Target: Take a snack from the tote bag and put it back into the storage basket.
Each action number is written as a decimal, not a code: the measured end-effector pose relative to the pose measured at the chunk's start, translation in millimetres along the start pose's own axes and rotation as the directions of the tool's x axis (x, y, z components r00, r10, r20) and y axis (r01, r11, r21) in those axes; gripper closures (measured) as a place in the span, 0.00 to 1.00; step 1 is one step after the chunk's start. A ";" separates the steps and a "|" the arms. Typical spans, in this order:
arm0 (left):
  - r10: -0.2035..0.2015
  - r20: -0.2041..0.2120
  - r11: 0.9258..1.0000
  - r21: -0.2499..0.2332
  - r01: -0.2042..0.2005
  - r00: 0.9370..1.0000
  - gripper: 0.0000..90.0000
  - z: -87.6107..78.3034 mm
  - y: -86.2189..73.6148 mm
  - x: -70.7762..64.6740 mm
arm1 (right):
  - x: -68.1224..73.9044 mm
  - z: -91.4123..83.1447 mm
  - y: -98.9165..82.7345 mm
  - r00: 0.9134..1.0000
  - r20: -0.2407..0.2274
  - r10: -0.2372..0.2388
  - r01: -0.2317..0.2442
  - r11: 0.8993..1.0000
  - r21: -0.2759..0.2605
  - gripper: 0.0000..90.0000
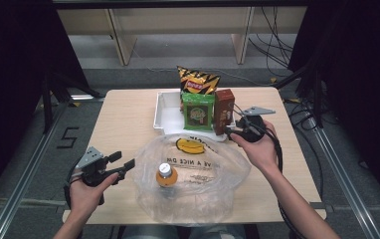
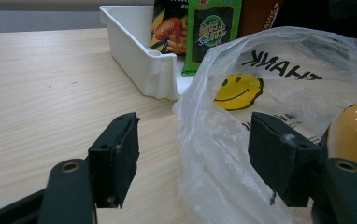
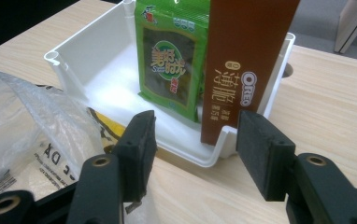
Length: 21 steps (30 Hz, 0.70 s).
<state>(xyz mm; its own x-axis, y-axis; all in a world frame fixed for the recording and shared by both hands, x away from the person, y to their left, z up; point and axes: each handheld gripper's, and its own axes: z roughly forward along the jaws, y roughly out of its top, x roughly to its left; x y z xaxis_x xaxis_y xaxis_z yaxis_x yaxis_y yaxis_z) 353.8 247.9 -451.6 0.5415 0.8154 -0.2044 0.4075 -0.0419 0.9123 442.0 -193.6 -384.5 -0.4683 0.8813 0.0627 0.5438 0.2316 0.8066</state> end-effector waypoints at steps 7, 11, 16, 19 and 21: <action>0.007 0.005 1.000 -0.002 -0.007 1.000 0.36 1.1 2.0 -1.4 | -5.6 -13.2 -5.8 0.999 0.039 -0.009 0.012 0.998 -0.063 0.44; 0.009 0.007 1.000 -0.008 -0.009 1.000 0.36 -0.5 1.7 -0.6 | -9.0 -17.8 -8.3 0.999 0.052 -0.005 0.008 0.998 -0.056 0.44; 0.010 0.004 1.000 -0.015 -0.010 1.000 0.36 -0.7 3.7 -1.6 | -11.6 -20.5 -11.1 0.999 0.046 0.009 -0.006 0.998 -0.057 0.44; 0.012 0.008 1.000 -0.021 -0.012 1.000 0.36 -2.0 4.1 -2.6 | -12.6 -24.2 -16.7 0.998 0.055 0.028 -0.025 0.998 -0.051 0.44; 0.006 0.008 1.000 -0.024 -0.006 1.000 0.36 -3.1 4.3 -2.5 | -16.9 -25.5 -20.8 0.999 0.050 0.018 -0.015 0.998 -0.069 0.44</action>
<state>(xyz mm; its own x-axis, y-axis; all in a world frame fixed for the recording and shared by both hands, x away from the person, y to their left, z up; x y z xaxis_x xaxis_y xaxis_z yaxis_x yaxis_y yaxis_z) 351.9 247.5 -446.1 0.5498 0.8107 -0.2012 0.3865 -0.0333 0.9217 420.8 -223.9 -387.4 -0.4232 0.9047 0.0483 0.5015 0.1895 0.8442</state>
